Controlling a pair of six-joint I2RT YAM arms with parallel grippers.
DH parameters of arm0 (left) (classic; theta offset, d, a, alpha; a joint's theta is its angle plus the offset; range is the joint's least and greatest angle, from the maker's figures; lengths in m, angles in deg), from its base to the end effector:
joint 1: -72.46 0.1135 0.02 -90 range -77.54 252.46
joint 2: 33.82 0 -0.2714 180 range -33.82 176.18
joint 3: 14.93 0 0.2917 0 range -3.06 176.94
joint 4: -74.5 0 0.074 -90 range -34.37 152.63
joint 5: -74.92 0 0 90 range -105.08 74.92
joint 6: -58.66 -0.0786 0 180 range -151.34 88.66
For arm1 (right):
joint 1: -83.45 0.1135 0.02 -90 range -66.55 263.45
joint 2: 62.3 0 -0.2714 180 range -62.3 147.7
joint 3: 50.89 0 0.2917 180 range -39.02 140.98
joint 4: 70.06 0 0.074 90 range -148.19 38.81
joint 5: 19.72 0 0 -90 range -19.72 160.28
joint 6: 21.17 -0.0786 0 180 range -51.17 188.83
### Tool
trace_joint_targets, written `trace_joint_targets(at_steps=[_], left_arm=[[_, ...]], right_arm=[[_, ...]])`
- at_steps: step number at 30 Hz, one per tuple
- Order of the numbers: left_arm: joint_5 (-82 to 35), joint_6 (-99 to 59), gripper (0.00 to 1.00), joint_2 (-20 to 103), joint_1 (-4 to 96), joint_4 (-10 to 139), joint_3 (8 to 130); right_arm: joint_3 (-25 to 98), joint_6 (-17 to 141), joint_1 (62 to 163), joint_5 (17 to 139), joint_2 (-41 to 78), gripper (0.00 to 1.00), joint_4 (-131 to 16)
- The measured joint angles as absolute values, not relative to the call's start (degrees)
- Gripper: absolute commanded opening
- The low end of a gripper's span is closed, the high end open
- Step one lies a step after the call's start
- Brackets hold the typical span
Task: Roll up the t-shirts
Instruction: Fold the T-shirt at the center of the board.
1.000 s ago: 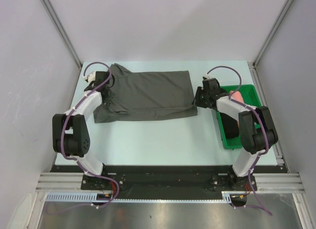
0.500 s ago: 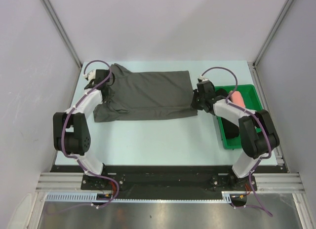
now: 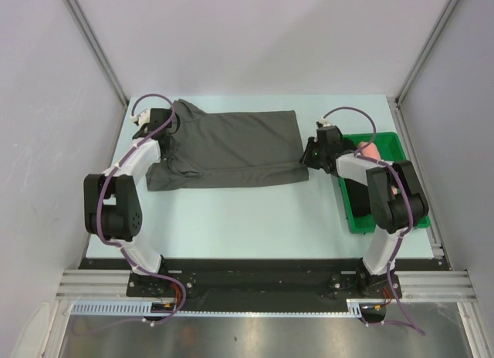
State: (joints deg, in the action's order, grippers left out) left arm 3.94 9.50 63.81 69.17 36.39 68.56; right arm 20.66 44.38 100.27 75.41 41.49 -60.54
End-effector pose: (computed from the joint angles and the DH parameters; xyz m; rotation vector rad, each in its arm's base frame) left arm 0.4305 0.0009 0.1940 -0.9072 2.2394 0.0647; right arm 0.4239 0.1355 0.1200 0.1090 2.3398 0.4677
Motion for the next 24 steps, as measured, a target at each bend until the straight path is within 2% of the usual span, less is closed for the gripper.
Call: trace_joint_targets(at_steps=[3, 5, 7, 9, 24], left_arm=[[3.92, 9.11, 0.02, 63.81, 69.17, 36.39, 68.69], [3.86, 8.83, 0.02, 63.81, 69.17, 36.41, 68.75], [3.75, 8.59, 0.02, 63.81, 69.17, 36.41, 68.8], [3.73, 8.48, 0.03, 63.83, 69.17, 36.39, 68.84], [3.68, 8.06, 0.02, 64.81, 69.17, 36.37, 69.74]], right_arm=[[22.5, 44.14, 98.92, 76.7, 43.98, 0.21, -61.61], [23.59, 44.03, 98.55, 77.4, 44.79, 0.25, -62.22], [24.31, 43.9, 98.15, 77.92, 44.92, 0.34, -62.85], [24.9, 43.88, 97.78, 78.27, 44.7, 0.36, -63.2], [21.43, 44.99, 97.76, 75.12, 35.79, 0.34, -60.23]])
